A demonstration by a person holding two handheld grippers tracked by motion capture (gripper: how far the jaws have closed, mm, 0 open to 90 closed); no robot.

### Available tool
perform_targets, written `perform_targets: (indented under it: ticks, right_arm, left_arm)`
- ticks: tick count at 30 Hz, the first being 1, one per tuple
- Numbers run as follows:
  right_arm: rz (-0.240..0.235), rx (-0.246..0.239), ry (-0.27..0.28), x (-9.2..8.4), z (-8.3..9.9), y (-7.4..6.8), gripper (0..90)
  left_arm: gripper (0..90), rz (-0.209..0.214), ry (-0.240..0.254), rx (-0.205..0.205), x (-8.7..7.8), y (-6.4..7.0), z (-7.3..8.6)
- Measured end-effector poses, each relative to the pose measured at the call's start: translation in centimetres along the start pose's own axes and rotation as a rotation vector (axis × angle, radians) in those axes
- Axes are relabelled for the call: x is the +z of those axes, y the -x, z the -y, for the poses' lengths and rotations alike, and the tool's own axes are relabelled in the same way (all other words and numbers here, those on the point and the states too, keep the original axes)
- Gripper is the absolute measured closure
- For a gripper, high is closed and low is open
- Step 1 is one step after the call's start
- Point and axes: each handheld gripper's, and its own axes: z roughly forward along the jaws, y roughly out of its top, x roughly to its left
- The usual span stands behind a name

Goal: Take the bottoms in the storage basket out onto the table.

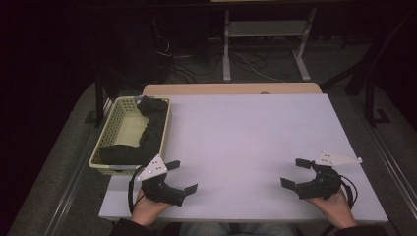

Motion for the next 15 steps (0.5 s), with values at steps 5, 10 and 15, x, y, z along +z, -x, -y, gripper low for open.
perform_targets:
  ticks: [5,10,15]
  right_arm:
    - [-0.003,0.004,0.001,-0.07,0.07,0.03,0.1]
    - [-0.006,0.005,-0.007,-0.05,0.13,0.05,0.1]
    - [-0.009,0.003,-0.035,0.15,0.25,0.05,0.1]
  left_arm:
    - [0.0,0.002,-0.002,-0.002,0.03,0.04,0.01]
    - [0.0,0.007,-0.023,0.006,0.26,0.19,0.03]
    - [0.0,0.017,-0.040,0.012,0.51,0.50,-0.05]
